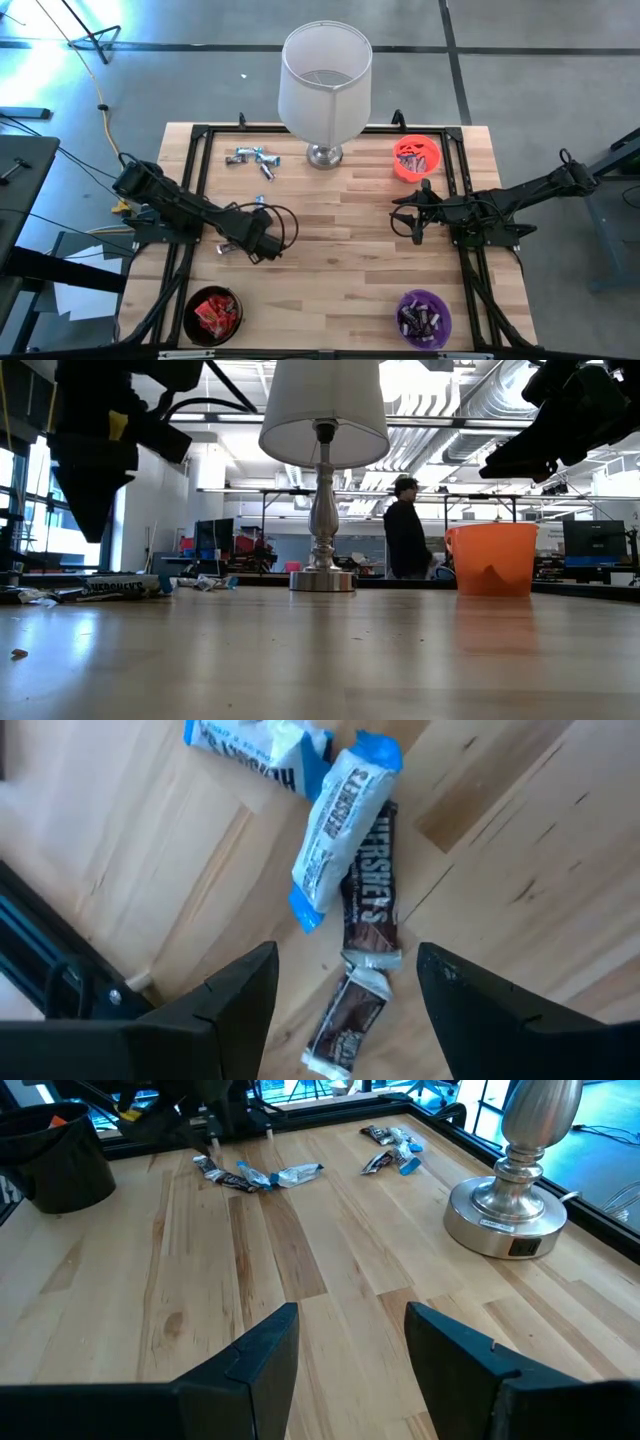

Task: Sort candy
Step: Put the white chocolate bar into the orange bucket

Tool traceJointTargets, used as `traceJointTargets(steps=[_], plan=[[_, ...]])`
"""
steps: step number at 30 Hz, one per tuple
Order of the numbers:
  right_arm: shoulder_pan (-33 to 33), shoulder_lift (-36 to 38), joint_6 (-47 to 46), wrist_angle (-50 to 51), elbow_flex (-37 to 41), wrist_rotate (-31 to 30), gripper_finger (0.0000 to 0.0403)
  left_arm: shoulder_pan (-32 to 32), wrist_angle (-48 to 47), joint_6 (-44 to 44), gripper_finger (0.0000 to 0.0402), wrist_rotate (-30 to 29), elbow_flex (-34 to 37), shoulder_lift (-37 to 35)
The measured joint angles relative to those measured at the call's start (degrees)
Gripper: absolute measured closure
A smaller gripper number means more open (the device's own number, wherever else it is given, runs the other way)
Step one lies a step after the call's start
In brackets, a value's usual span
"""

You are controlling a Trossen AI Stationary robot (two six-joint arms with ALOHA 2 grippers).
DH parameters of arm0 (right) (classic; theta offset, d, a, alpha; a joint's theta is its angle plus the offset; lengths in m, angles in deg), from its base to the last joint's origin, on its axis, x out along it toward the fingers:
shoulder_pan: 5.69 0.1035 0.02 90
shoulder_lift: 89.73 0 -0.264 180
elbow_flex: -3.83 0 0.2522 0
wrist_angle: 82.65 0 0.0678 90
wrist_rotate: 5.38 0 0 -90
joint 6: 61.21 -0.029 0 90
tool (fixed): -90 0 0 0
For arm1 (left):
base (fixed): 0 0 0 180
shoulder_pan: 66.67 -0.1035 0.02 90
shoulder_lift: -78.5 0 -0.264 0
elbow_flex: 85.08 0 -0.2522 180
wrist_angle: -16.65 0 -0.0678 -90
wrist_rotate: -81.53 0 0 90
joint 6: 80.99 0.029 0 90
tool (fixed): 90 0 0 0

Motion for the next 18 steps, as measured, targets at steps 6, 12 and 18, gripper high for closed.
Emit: traceJointTargets(steps=[6, 12, 18], plan=[[0.02, 0.00, 0.01, 0.00, 0.00, 0.02, 0.0222, -0.65, 5.08, 3.27, 0.0174, 1.02, 4.60, 0.00], [0.00, 0.00, 0.00, 0.00, 0.00, 0.00, 0.0222, -1.87, 7.39, 5.16, 0.0174, -1.20, 7.11, 0.00], [0.00, 0.01, 0.01, 0.00, -0.01, 0.00, 0.0222, -3.73, 10.14, 8.31, 0.0174, -1.95, 9.12, 0.02]])
